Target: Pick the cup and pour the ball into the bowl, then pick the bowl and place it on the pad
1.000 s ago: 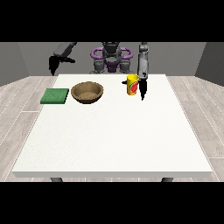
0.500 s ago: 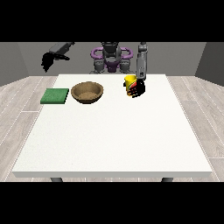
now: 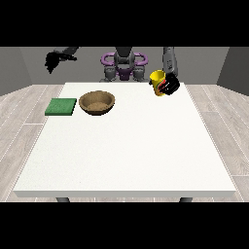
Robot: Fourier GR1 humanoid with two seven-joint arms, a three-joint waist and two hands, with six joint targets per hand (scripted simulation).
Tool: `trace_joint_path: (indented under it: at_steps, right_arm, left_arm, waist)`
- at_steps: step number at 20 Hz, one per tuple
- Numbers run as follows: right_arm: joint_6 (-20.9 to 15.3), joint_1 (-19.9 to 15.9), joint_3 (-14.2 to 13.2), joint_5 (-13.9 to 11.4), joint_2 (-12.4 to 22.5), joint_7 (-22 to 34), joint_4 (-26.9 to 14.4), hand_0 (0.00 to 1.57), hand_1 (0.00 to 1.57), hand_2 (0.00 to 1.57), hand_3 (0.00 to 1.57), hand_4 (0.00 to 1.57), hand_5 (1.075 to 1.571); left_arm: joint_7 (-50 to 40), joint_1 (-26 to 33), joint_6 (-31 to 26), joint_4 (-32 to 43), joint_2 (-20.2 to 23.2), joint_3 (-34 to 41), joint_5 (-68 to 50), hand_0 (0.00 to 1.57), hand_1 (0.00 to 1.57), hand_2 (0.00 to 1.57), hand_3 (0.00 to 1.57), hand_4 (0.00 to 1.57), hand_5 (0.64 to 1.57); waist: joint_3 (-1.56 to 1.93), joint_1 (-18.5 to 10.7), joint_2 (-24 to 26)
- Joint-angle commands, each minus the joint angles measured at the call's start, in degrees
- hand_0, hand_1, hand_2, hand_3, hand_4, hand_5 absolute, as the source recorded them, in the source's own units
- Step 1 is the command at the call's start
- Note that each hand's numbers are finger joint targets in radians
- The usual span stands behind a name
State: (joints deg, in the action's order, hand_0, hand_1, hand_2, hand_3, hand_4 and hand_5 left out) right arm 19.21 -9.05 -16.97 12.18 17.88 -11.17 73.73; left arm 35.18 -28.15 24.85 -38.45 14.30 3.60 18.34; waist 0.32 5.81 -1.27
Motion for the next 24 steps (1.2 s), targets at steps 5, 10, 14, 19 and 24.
trace_joint_path:
  at_steps: [5,10,14,19,24]
  right_arm:
    - [2.21,-0.70,-0.92,1.15,0.90,-0.08,-4.80,0.00,0.00,0.00,0.00,0.00,1.569]
    - [3.62,-0.69,-1.20,0.62,1.34,-4.04,-6.22,0.00,0.00,0.00,0.00,0.00,1.568]
    - [5.94,-2.26,-2.92,1.28,4.29,-5.09,-10.10,0.00,0.00,0.00,0.00,0.00,1.569]
    - [5.38,-3.93,-2.86,1.58,4.09,-2.96,-12.50,0.00,0.00,0.00,0.00,0.00,1.570]
    - [6.34,-1.41,-2.20,0.41,3.60,-5.00,-13.97,0.00,0.00,0.00,0.00,0.00,1.571]
  left_arm:
    - [-21.39,-10.77,0.33,0.37,5.89,-7.02,12.47,1.49,1.49,1.57,1.57,1.57,1.274]
    - [-24.93,-12.73,1.40,-1.71,4.60,-6.67,15.48,1.49,1.49,1.57,1.57,1.57,1.274]
    - [-35.13,-16.41,6.97,-1.03,0.77,-13.37,25.58,1.49,1.49,1.57,1.57,1.51,1.267]
    - [-47.14,-22.07,4.66,0.86,-2.09,-21.40,37.87,1.54,1.54,1.57,1.57,1.57,1.165]
    - [-53.40,-24.81,0.46,2.43,-4.28,-29.56,49.25,1.54,1.54,1.57,1.57,1.48,1.334]
  waist:
    - [-0.24,-0.07,3.11]
    - [-0.31,0.81,-0.22]
    - [-0.22,0.80,-0.26]
    - [-0.16,0.55,3.43]
    - [-0.16,1.20,6.32]
